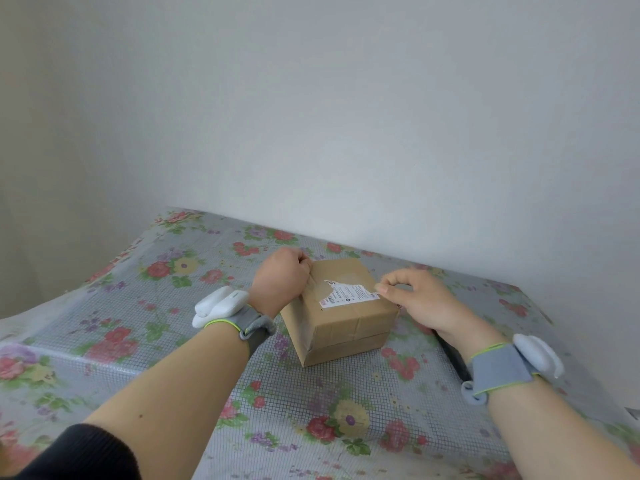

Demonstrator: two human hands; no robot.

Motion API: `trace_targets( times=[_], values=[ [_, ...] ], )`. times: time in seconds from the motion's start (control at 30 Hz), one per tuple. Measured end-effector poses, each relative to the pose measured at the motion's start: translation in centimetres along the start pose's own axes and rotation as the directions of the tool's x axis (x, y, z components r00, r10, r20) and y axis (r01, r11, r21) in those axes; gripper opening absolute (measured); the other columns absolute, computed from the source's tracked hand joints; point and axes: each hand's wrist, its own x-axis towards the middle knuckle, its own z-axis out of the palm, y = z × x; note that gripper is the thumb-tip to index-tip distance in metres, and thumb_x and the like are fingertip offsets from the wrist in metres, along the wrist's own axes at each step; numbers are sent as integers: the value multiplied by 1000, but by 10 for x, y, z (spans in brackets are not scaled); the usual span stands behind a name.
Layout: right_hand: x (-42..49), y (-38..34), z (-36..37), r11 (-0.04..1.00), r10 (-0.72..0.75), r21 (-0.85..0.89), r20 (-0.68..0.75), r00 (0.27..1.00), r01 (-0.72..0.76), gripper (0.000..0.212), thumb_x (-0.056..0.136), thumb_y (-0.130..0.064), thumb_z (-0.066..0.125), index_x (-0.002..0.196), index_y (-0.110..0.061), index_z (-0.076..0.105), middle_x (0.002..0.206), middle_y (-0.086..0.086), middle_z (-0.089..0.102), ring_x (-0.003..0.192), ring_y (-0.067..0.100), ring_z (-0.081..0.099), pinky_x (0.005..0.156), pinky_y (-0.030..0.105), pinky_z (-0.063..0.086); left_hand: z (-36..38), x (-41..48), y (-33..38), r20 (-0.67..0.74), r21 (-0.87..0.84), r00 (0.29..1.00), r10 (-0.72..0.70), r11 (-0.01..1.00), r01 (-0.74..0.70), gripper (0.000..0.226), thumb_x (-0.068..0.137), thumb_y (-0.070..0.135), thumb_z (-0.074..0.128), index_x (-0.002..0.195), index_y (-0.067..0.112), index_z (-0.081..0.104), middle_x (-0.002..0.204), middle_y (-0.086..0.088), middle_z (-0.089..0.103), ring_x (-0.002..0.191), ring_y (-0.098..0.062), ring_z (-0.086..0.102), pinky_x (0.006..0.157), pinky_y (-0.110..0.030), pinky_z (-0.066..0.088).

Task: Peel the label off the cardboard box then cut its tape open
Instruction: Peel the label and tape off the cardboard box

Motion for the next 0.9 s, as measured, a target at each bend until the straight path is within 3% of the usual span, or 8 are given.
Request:
trace_targets(
  times=[0.1, 0.2, 0.3, 0.43, 0.5, 0.63, 0.77, 0.9],
  values=[
    [0, 8, -5, 951, 38, 309, -51, 998, -21, 10, 90, -22, 61, 83, -20, 68, 97, -1, 68, 100, 17, 60, 90, 31, 43, -1, 1, -2, -4, 1, 1000, -13, 1000, 13, 24, 97, 20, 44, 97, 10, 65, 77, -3, 62, 67, -21, 54, 61, -29, 44],
    [5, 19, -15, 810, 193, 586, -234, 953, -21, 10, 90, -18, 61, 83, -13, 66, 86, 0, 65, 83, 12, 59, 83, 28, 48, -1, 2, -2, -1, 7, 1000, -22, 1000, 22, 22, 97, 20, 43, 93, 11, 63, 73, 0, 61, 63, -18, 52, 56, -27, 40],
    [13, 32, -15, 900, 230, 431, -355, 906, -60, 17, 91, -17, 59, 84, -5, 68, 71, 7, 60, 60, 14, 51, 60, 25, 49, 0, 2, -2, -2, 2, 1000, -22, 1000, 22, 24, 97, 20, 42, 92, 10, 63, 74, -4, 62, 63, -20, 52, 56, -28, 40],
    [25, 48, 0, 970, 234, 149, -355, 905, -192, 32, 89, -23, 60, 71, 2, 67, 74, 23, 68, 64, 26, 54, 72, 46, 52, -2, 2, -5, -62, -5, 997, -50, 999, 49, 24, 97, 17, 41, 85, 9, 60, 64, -4, 53, 54, -18, 45, 51, -27, 34],
    [26, 50, 5, 975, 223, 54, -325, 919, -217, 32, 87, -20, 62, 82, 11, 66, 77, 29, 66, 66, 31, 59, 66, 38, 48, -5, 2, -9, -95, -9, 993, -76, 997, 75, 25, 96, 17, 41, 87, 6, 61, 64, -6, 53, 54, -20, 44, 50, -27, 33],
    [29, 49, 13, 966, 233, -41, -270, 934, -253, 16, 87, -19, 65, 91, -7, 76, 96, 10, 74, 92, 28, 66, 70, 25, 45, -8, 2, -13, -123, 12, 988, -94, 995, 96, 26, 96, 18, 41, 88, 6, 62, 63, -5, 53, 54, -20, 44, 50, -27, 33],
    [40, 49, 22, 946, 227, -183, -209, 951, -266, 21, 88, -22, 63, 85, -5, 76, 86, 13, 74, 81, 32, 68, 71, 39, 57, -8, 4, -15, -116, 33, 989, -89, 995, 93, 24, 95, 19, 42, 89, 8, 63, 63, -3, 54, 54, -18, 46, 49, -26, 34],
    [40, 47, 29, 873, 215, -385, -247, 945, -299, 22, 89, -18, 58, 76, -14, 75, 72, 9, 70, 57, 26, 57, 54, 26, 48, -8, 5, -16, -107, 36, 991, -83, 996, 87, 24, 95, 19, 43, 88, 8, 63, 61, -1, 53, 53, -16, 45, 48, -24, 32]
  ],
)
